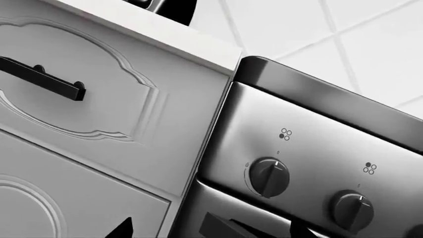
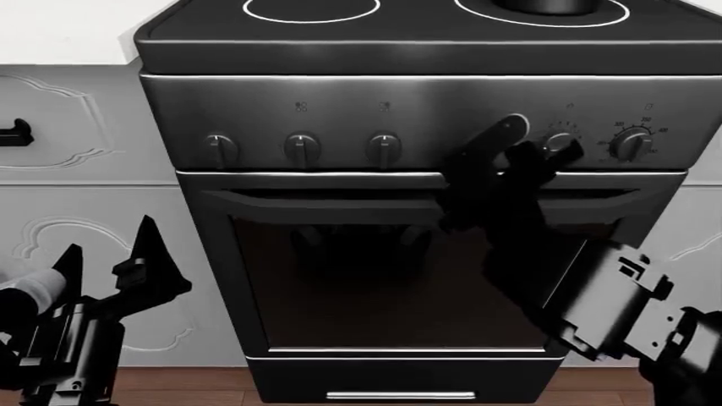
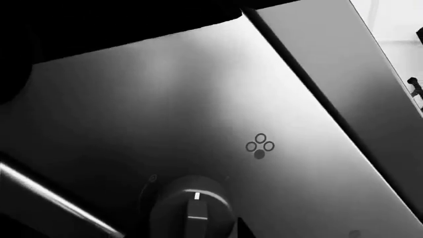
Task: Frozen meat rests on a plate on the counter. Retrieve the meat and place it in a pot on a burner. Then turn the burner on.
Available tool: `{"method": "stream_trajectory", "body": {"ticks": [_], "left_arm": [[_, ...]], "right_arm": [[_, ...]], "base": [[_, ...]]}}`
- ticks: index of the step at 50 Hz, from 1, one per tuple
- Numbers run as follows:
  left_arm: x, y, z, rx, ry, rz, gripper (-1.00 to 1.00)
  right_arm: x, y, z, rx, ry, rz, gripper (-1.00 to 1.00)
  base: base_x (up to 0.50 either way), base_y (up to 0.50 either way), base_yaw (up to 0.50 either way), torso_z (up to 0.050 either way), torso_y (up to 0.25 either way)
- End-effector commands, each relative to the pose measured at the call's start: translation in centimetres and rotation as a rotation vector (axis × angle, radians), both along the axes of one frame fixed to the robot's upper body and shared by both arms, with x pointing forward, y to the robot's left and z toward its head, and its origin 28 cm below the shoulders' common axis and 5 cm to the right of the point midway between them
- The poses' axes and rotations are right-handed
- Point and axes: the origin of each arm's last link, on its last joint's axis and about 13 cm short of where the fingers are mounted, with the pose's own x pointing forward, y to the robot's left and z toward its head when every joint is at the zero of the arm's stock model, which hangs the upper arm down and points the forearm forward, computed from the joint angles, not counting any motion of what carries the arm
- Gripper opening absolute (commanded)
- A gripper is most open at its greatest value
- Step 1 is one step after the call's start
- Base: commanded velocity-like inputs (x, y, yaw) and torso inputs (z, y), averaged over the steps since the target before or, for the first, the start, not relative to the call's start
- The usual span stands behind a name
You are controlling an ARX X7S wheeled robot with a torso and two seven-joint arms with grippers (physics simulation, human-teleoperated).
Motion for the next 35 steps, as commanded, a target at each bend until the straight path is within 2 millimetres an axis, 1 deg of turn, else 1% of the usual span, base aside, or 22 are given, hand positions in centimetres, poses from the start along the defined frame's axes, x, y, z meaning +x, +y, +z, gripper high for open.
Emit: {"method": "stream_trajectory", "body": {"ticks": [1,20,28,29,35], "left_arm": [[0.0,0.0,0.0,-0.001,-0.001,-0.001,1.0],[-0.1,0.0,0.1,-0.005,-0.002,-0.003,1.0],[-0.1,0.0,0.1,-0.005,-0.005,-0.003,1.0],[-0.1,0.0,0.2,-0.005,-0.005,-0.003,1.0],[-0.2,-0.1,0.4,-0.005,-0.015,-0.006,1.0]], "right_arm": [[0.1,0.7,2.4,-0.143,-0.226,-0.01,-1.0],[0.0,0.6,2.7,-0.239,-0.259,-0.022,-1.0],[-0.2,0.7,2.9,-0.224,-0.253,-0.02,-1.0],[-0.4,0.8,2.9,-0.217,-0.248,-0.019,1.0],[-2.3,1.2,3.6,-0.198,-0.238,0.003,1.0]], "base": [[-0.01,0.0,0.0,0.01,0.009],[-0.01,0.0,0.0,0.001,0.007],[-0.01,0.0,0.0,0.001,0.007],[-0.01,0.0,0.0,0.0,0.009],[0.0,0.0,0.0,0.0,0.002]]}}
